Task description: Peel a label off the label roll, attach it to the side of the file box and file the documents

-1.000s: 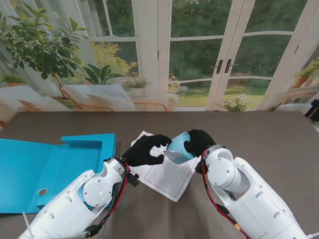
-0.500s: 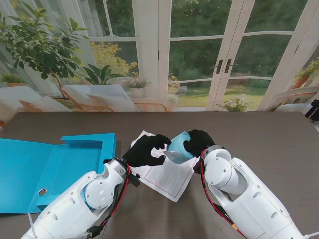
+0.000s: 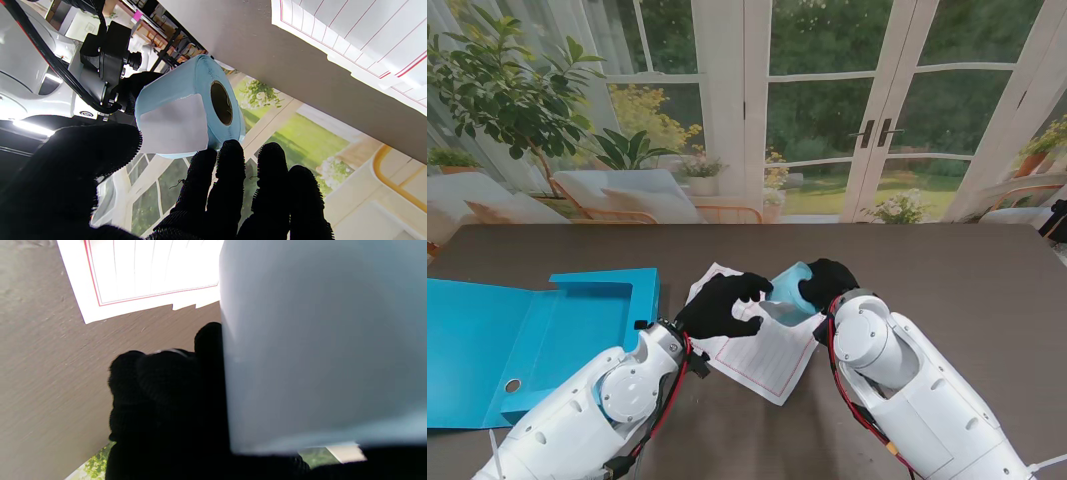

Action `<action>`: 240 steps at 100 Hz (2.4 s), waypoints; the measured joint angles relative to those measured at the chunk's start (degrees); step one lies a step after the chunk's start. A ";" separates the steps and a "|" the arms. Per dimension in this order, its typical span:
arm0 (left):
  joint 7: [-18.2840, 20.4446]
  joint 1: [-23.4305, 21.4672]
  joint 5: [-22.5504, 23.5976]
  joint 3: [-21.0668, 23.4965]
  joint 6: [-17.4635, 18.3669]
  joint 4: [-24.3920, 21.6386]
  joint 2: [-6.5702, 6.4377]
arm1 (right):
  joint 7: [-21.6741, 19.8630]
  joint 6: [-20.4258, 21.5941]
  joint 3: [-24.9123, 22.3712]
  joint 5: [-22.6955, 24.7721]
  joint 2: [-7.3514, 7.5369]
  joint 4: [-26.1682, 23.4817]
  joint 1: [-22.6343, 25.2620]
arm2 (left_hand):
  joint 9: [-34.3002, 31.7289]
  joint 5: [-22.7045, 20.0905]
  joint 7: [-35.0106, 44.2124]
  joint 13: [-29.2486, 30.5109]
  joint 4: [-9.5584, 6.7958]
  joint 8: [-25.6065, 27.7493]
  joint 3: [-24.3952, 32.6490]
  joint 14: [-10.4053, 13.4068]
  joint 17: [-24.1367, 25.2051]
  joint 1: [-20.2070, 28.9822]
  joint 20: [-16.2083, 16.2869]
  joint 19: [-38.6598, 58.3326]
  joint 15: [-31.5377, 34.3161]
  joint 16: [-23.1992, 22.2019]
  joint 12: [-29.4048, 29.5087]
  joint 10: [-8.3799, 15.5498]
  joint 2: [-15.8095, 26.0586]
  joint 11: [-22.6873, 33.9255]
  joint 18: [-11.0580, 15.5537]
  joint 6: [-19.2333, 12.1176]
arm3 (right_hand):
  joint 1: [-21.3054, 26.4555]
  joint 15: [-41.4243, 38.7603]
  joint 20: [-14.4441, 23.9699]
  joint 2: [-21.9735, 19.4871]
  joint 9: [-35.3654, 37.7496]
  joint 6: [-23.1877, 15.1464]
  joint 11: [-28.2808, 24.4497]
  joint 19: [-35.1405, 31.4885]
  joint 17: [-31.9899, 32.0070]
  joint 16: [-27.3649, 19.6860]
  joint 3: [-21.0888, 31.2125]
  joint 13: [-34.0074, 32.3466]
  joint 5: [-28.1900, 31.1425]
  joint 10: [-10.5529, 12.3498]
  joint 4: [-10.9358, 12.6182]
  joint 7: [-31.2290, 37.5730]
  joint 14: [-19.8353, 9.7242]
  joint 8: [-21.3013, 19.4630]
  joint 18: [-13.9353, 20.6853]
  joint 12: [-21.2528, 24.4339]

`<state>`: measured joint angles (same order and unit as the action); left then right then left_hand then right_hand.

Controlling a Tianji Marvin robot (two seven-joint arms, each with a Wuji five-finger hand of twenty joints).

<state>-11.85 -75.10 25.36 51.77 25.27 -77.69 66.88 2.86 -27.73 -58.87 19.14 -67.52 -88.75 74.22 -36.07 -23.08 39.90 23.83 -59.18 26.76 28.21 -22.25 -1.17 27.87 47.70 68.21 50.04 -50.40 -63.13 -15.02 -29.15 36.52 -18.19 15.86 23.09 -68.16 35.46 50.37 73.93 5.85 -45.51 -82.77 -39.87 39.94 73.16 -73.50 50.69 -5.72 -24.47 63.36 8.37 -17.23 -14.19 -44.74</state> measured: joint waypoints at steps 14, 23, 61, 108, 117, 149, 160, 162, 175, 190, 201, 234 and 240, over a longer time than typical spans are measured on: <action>-2.69 -0.03 1.01 -0.36 0.38 0.91 0.58 | 0.37 -1.04 -0.01 -0.04 -0.26 0.02 -0.24 | 0.00 -0.09 4.77 0.00 0.00 2.59 0.84 0.21 0.01 0.10 0.00 0.00 0.11 -0.13 -0.64 0.01 0.00 0.62 0.00 -0.95 | 0.08 -0.18 0.00 -0.01 0.00 0.23 0.00 0.00 0.01 0.00 0.00 0.00 0.00 -0.25 0.00 -0.07 0.27 0.00 -0.13 0.00; -4.71 -0.17 2.02 -0.44 0.41 1.40 1.02 | 0.47 -1.35 -0.14 -0.52 -0.43 0.01 -0.36 | 0.00 -0.18 6.56 0.00 0.07 3.37 2.00 0.21 0.01 0.85 0.00 0.00 0.15 -0.14 -0.68 0.01 -0.46 0.73 0.00 -1.63 | 0.08 -0.20 0.00 -0.07 0.00 0.23 0.00 0.00 0.01 0.00 0.00 0.00 0.00 -0.25 -0.01 -0.07 0.29 0.00 -0.19 0.00; -9.56 1.98 1.72 -3.00 1.36 5.56 2.78 | 1.59 -3.17 -0.40 -2.15 -0.84 -0.08 -0.29 | -5.02 -3.33 13.46 6.01 -4.59 5.89 3.55 0.23 -5.17 4.44 0.79 2.77 5.31 -1.46 -5.67 0.11 -2.35 4.96 -1.26 -1.56 | 0.90 -0.30 0.00 -0.08 0.00 1.84 0.00 0.00 0.02 0.00 0.02 0.00 0.00 -1.16 -0.01 -0.30 1.06 0.00 -0.81 0.00; -14.74 3.56 2.49 -5.35 1.66 8.83 4.66 | 2.74 -3.74 -0.24 -2.83 -1.38 0.33 -0.37 | -16.80 -9.98 29.40 16.73 -6.84 3.12 7.43 0.24 -15.79 6.70 6.58 8.33 15.84 -4.33 -17.40 0.77 -6.14 11.00 -4.06 0.65 | 0.91 -0.30 0.00 -0.03 0.00 1.85 0.00 0.00 0.02 0.00 0.03 0.00 0.00 -1.32 -0.01 -0.35 1.24 0.00 -0.83 0.00; -15.31 3.68 2.75 -5.68 1.65 9.27 4.91 | 2.80 -3.80 -0.22 -2.98 -1.47 0.36 -0.41 | -19.55 -12.57 31.42 19.40 -6.84 3.04 7.83 0.26 -17.81 7.24 6.82 9.60 17.28 -4.37 -18.01 1.25 -6.83 11.96 -4.42 -0.12 | 0.91 -0.30 0.00 -0.03 0.00 1.85 0.00 0.00 0.02 0.00 0.03 0.00 0.00 -1.32 -0.01 -0.35 1.30 0.00 -0.83 0.00; -18.57 4.44 2.35 -6.70 2.34 12.04 6.48 | 2.87 -3.60 -0.15 -3.40 -1.62 0.45 -0.64 | -27.39 -21.98 34.99 25.43 -10.46 -0.12 11.91 -0.48 -22.98 9.77 7.38 12.09 19.31 -4.33 -18.20 1.91 -7.39 11.84 -7.54 -2.89 | 0.83 -0.30 0.00 -0.45 0.00 1.85 0.00 0.00 0.03 0.00 1.19 0.00 0.00 -1.32 -0.03 -0.35 1.32 0.00 -0.84 0.00; -20.15 4.52 1.30 -6.75 2.78 12.77 7.20 | 2.89 -3.28 -0.18 -3.55 -1.64 0.52 -0.67 | -30.06 -24.26 34.60 27.16 -10.51 -1.22 14.21 -1.53 -24.62 9.90 7.38 12.50 19.31 -4.17 -18.20 1.63 -7.43 10.98 -9.50 -2.89 | 0.83 -0.30 0.00 -0.54 0.00 1.85 0.00 0.00 0.03 0.00 1.21 0.00 0.03 -1.32 -0.03 -0.35 1.32 0.00 -0.84 0.00; -20.49 4.53 1.14 -6.75 2.83 12.91 7.34 | 2.89 -3.21 -0.19 -3.55 -1.64 0.53 -0.67 | -30.28 -24.43 34.60 27.83 -10.51 -1.30 14.55 -1.61 -24.91 9.89 7.38 12.65 19.31 -4.14 -18.20 1.56 -7.43 10.92 -9.79 -2.79 | 0.83 -0.30 0.00 -0.73 0.00 1.85 0.00 0.00 0.03 0.00 1.21 0.00 0.04 -1.32 -0.03 -0.35 1.32 0.00 -0.84 0.00; -21.28 4.48 0.19 -6.56 3.14 13.24 8.02 | 2.86 -2.78 -0.21 -3.55 -1.64 0.67 -0.67 | -31.65 -25.13 34.52 29.67 -11.66 -1.42 15.31 -2.04 -26.58 9.79 7.35 13.14 19.31 -3.47 -18.20 1.10 -7.37 10.21 -10.99 -2.10 | 0.83 -0.30 0.00 -1.18 0.00 1.85 0.00 0.00 0.03 0.00 1.21 0.00 0.08 -1.32 -0.03 -0.35 1.32 0.00 -0.85 0.00; -21.23 4.08 -0.55 -5.95 3.89 13.07 8.28 | 2.76 -2.48 -0.26 -3.69 -1.65 0.72 -0.60 | -33.96 -26.74 32.78 31.55 -17.84 -1.95 21.92 -2.70 -28.03 11.11 6.51 13.80 19.31 -2.07 -18.20 0.24 -7.41 8.83 -12.37 -0.84 | 0.83 -0.30 0.00 -1.20 0.00 1.85 0.00 0.00 0.03 0.00 1.21 0.00 0.11 -1.32 -0.03 -0.35 1.33 0.00 -0.85 0.00; -21.11 3.76 -0.58 -5.63 4.23 12.77 8.26 | 2.59 -2.26 -0.30 -3.78 -1.64 0.72 -0.49 | -35.30 -28.06 32.39 32.87 -17.91 -1.98 24.02 -2.82 -29.01 12.87 6.07 13.97 19.28 -1.52 -18.19 0.21 -7.02 8.20 -12.99 -1.14 | 0.83 -0.30 0.00 -1.20 0.00 1.85 0.00 0.00 0.03 -0.01 1.21 0.00 0.12 -1.32 -0.03 -0.35 1.34 0.00 -0.85 0.00; -17.63 1.84 -1.92 -3.71 4.70 9.57 7.34 | 2.27 -2.20 -0.44 -4.01 -1.60 0.72 -0.28 | -37.39 -29.64 31.85 35.60 -17.91 -1.32 26.19 -2.83 -31.14 13.50 4.55 15.01 18.85 -1.29 -17.99 -0.11 -6.74 6.80 -14.24 -0.71 | 0.83 -0.25 0.00 -1.21 0.00 1.84 0.00 0.00 0.03 -0.02 1.21 0.00 0.13 -1.32 -0.03 -0.35 1.35 0.00 -0.85 0.00; -17.28 1.52 -2.19 -3.37 4.84 9.19 7.23 | 2.19 -2.20 -0.44 -4.01 -1.59 0.73 -0.28 | -37.60 -29.99 31.80 35.64 -17.91 -1.31 26.19 -2.83 -31.15 13.50 4.38 15.11 18.84 -1.29 -17.96 -0.11 -6.72 6.77 -14.34 -0.70 | 0.83 -0.25 0.00 -1.22 0.00 1.84 0.00 0.00 0.03 -0.02 1.21 0.00 0.13 -1.32 -0.03 -0.35 1.36 0.00 -0.85 0.00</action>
<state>-29.13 -73.58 23.17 48.40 30.11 -68.50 74.11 5.05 -29.92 -59.31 15.13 -69.11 -88.02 73.94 -73.67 -53.07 71.71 59.47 -77.09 25.45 54.40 -25.08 -32.31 41.38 52.09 83.32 68.88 -51.69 -81.09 -15.12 -35.87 43.29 -32.53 15.16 23.92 -68.41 35.46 49.15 73.93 7.69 -45.51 -82.77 -39.83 39.91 74.37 -73.50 50.82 -7.04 -24.50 63.01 9.73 -17.23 -15.04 -44.74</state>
